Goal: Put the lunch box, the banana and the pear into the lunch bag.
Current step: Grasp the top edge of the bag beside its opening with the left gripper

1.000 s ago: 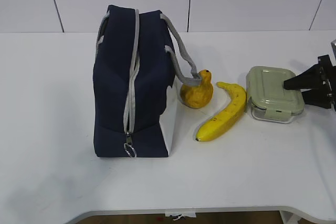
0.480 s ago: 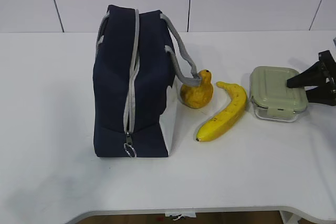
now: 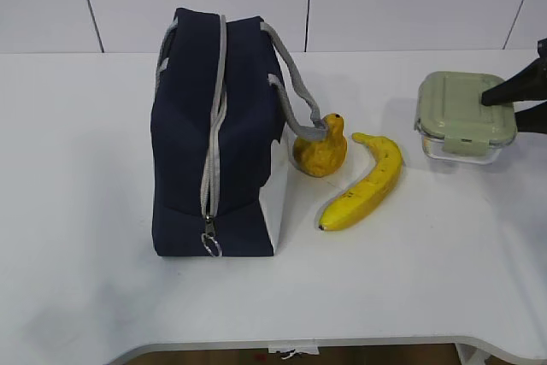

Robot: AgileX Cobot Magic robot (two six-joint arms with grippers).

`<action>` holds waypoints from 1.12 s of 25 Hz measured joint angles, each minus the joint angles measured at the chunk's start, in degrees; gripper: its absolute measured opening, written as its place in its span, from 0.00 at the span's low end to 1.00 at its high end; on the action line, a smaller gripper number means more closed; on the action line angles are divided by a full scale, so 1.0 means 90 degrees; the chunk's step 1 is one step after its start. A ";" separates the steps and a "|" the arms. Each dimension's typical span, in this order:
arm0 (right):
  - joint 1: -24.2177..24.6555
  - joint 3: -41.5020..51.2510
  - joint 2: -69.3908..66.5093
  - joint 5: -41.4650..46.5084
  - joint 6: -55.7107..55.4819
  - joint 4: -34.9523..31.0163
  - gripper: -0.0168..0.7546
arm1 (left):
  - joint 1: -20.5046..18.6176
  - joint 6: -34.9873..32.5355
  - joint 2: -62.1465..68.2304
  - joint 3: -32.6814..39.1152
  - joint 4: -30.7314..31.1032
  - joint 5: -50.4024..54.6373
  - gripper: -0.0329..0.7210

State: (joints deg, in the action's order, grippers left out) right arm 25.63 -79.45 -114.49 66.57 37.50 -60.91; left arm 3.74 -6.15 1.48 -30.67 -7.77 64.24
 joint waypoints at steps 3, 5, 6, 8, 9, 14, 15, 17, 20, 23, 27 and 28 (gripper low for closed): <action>-0.0167 0.0010 0.0272 0.0012 -0.0144 0.0014 0.49 | 0.0000 0.0000 0.0375 -0.0214 -0.0424 0.0027 0.37; -0.0297 0.0010 0.0475 0.0050 -0.0233 0.0014 0.49 | 0.0000 0.0000 0.0728 -0.0319 -0.0605 0.0001 0.37; -0.0348 0.0010 0.0559 0.0049 -0.0279 0.0014 0.49 | 0.0000 0.0000 0.0910 -0.0375 -0.0737 -0.0027 0.37; -0.0472 0.0010 0.0744 0.0064 -0.0353 0.0014 0.49 | 0.0000 0.0000 0.1443 -0.0471 -0.1101 -0.0081 0.37; -0.0538 0.0010 0.0830 0.0064 -0.0382 -0.0011 0.49 | 0.0000 0.0000 0.1659 -0.0506 -0.1272 -0.0116 0.37; -0.0888 0.0013 0.1215 0.0091 -0.0423 -0.0230 0.49 | 0.0000 0.0000 0.2856 -0.0847 -0.2071 -0.0285 0.37; -0.0965 0.0013 0.1276 0.0102 -0.0433 -0.0318 0.49 | 0.0000 0.0000 0.3082 -0.0941 -0.2185 -0.0371 0.37; -0.1104 0.0013 0.1341 0.0128 -0.0433 -0.0467 0.49 | 0.0000 0.0000 0.3505 -0.1160 -0.2370 -0.0575 0.42; -0.1344 -0.0045 0.1364 0.0139 -0.0455 -0.0528 0.49 | 0.0000 0.0000 0.4136 -0.1497 -0.2662 -0.0861 0.51; -0.1645 -0.0120 0.1364 0.0139 -0.0470 -0.0600 0.49 | 0.0000 -0.0012 0.4869 -0.1785 -0.2892 -0.0917 0.55; -0.2007 -0.0160 0.1364 0.0152 -0.0470 -0.0846 0.49 | 0.0000 -0.0511 0.5892 -0.2241 -0.3255 -0.0917 0.56; -0.2082 -0.0174 0.1364 0.0164 -0.0470 -0.0914 0.49 | 0.0000 -0.0680 0.6121 -0.2377 -0.3399 -0.0892 0.56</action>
State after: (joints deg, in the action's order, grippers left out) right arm 6.89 -81.01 -102.22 68.04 33.27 -69.13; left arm 3.74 -12.27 56.57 -52.07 -38.37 56.21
